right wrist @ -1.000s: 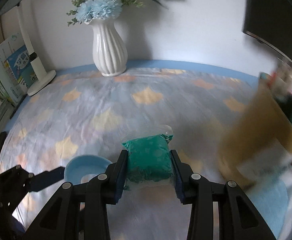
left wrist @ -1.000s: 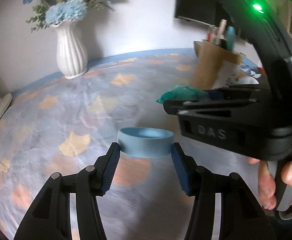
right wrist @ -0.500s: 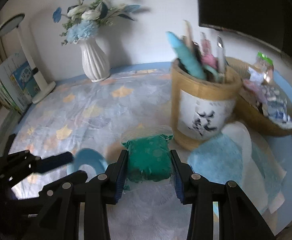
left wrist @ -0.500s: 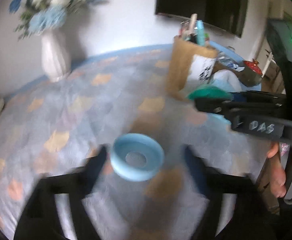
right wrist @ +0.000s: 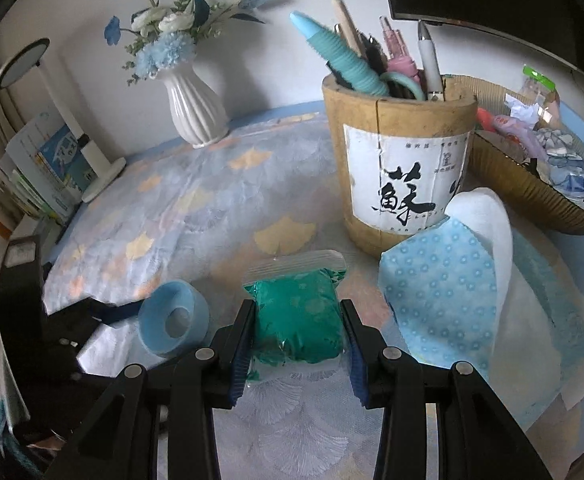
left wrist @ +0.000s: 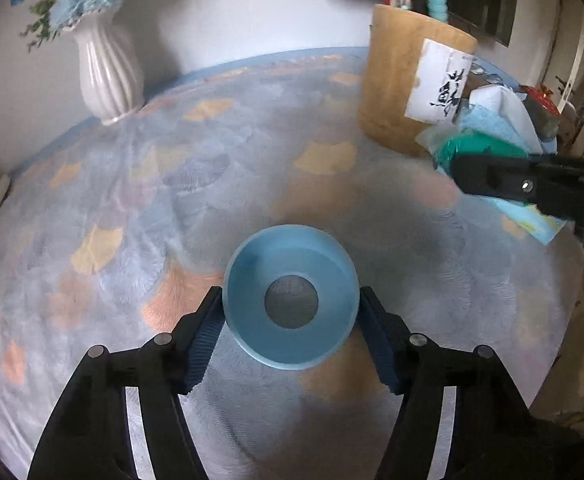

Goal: Organize soft objects
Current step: 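Carry the blue ring and green packet to the woven tray and release them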

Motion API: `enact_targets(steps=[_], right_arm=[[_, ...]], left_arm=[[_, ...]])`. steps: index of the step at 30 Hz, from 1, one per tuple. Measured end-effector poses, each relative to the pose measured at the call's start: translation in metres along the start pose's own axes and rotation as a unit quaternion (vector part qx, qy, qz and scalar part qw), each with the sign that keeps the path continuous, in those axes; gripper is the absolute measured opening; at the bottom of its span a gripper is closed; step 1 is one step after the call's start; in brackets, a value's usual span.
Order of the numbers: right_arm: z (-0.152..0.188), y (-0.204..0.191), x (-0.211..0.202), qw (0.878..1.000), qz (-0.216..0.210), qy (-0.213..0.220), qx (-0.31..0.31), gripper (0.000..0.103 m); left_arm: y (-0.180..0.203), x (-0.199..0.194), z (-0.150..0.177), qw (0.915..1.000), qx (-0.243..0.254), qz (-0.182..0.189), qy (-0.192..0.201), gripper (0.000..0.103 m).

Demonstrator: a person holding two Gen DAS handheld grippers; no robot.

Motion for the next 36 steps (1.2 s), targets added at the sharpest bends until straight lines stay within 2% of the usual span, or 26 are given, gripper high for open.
enact_targets(steps=[2, 4, 5, 7, 11, 14, 18, 21, 23, 27, 32, 36], right_arm=[[-0.003, -0.001, -0.007, 1.000, -0.004, 0.008, -0.006, 0.040], [-0.006, -0.002, -0.018, 1.000, -0.006, 0.021, -0.012, 0.040], [-0.008, -0.002, -0.025, 0.999, -0.005, 0.027, -0.016, 0.040], [-0.014, 0.003, -0.040, 0.999, 0.012, 0.038, -0.030, 0.040], [-0.038, 0.039, -0.080, 0.996, 0.049, 0.068, -0.010, 0.040], [-0.057, 0.076, -0.107, 0.993, 0.070, 0.094, 0.026, 0.040], [-0.084, 0.132, -0.132, 0.983, 0.106, 0.127, 0.079, 0.040], [-0.106, 0.164, -0.139, 0.977, 0.118, 0.144, 0.106, 0.040], [-0.119, 0.175, -0.141, 0.975, 0.122, 0.152, 0.111, 0.040], [-0.144, 0.198, -0.136, 0.971, 0.122, 0.159, 0.129, 0.040], [-0.174, 0.214, -0.122, 0.970, 0.112, 0.162, 0.145, 0.040], [-0.183, 0.221, -0.109, 0.970, 0.119, 0.155, 0.144, 0.040]], left_arm=[[0.009, -0.009, -0.007, 0.9997, -0.001, 0.020, 0.016, 0.063], [0.024, -0.024, -0.018, 0.9977, -0.002, 0.057, 0.036, 0.063], [0.039, -0.035, -0.029, 0.9959, 0.012, 0.074, 0.050, 0.063], [0.065, -0.051, -0.046, 0.9930, 0.049, 0.079, 0.074, 0.063], [0.116, -0.069, -0.087, 0.9827, 0.099, 0.106, 0.115, 0.064], [0.148, -0.071, -0.125, 0.9768, 0.107, 0.120, 0.141, 0.064], [0.156, -0.051, -0.172, 0.9806, 0.071, 0.118, 0.140, 0.064], [0.157, -0.034, -0.198, 0.9790, 0.029, 0.154, 0.130, 0.064], [0.158, -0.025, -0.214, 0.9779, 0.010, 0.162, 0.132, 0.064], [0.179, -0.013, -0.230, 0.9780, 0.016, 0.161, 0.131, 0.064], [0.187, 0.006, -0.241, 0.9795, 0.017, 0.156, 0.126, 0.064], [0.186, 0.020, -0.250, 0.9809, 0.023, 0.145, 0.128, 0.064]])
Point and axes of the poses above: each gripper's, at about its wrist camera, not at the fingertips, and x roughly the way its jaws point, y to its right, z to its underside, the point moved 10 cm from there along x, roughly the way its jaws point, and after that the axes turned 5 degrees about x, right-handed, at the moved point
